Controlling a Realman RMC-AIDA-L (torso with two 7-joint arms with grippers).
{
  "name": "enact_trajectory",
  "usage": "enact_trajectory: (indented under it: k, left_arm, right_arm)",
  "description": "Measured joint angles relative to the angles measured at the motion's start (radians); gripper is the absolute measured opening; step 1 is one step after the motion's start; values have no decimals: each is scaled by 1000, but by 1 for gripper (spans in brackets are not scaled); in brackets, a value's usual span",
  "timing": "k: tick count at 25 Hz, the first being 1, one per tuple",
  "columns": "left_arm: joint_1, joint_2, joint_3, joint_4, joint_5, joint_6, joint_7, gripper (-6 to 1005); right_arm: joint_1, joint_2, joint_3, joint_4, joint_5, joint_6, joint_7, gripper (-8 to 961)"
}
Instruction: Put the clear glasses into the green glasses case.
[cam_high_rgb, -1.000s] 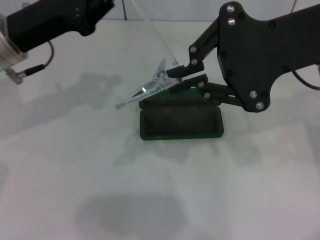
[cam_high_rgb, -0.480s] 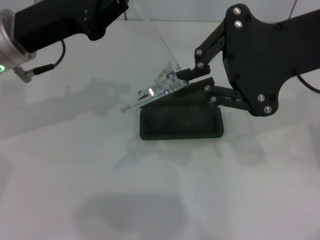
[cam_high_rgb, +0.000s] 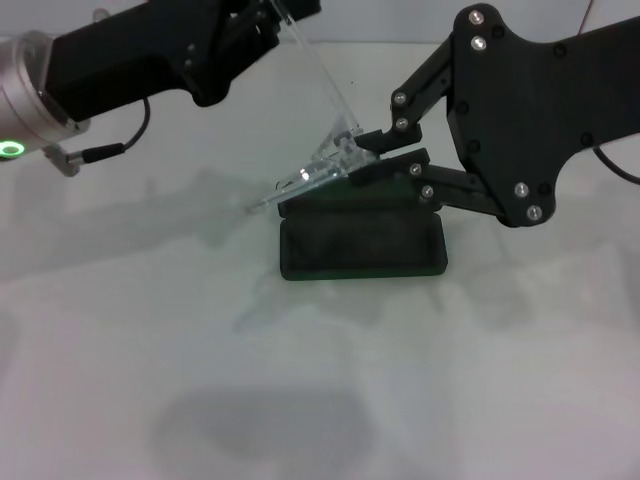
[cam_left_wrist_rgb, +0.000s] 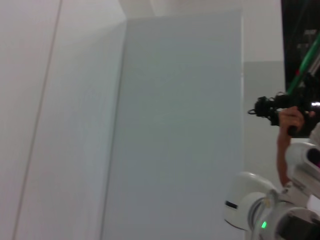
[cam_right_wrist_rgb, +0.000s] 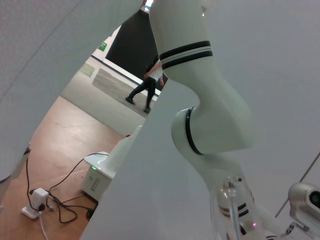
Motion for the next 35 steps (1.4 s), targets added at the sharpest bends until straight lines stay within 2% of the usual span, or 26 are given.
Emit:
enact_trajectory:
  k: [11,18,31,35]
  left_arm:
    - [3,4,0,23,19,1,14,54]
    - [10,21,0,67,22,1,26,53]
    - [14,16,0,78,41,2,29,54]
    - [23,34,0,129,66,2,58,54]
  right_arm:
    - [1,-1,11,30,0,0,-6,52]
    - [0,-2,30,49,-9,0,-10,53]
    - [6,-5,52,98,-12,2,-20,53]
    - [6,-5,52,100,-14,4,-20,54]
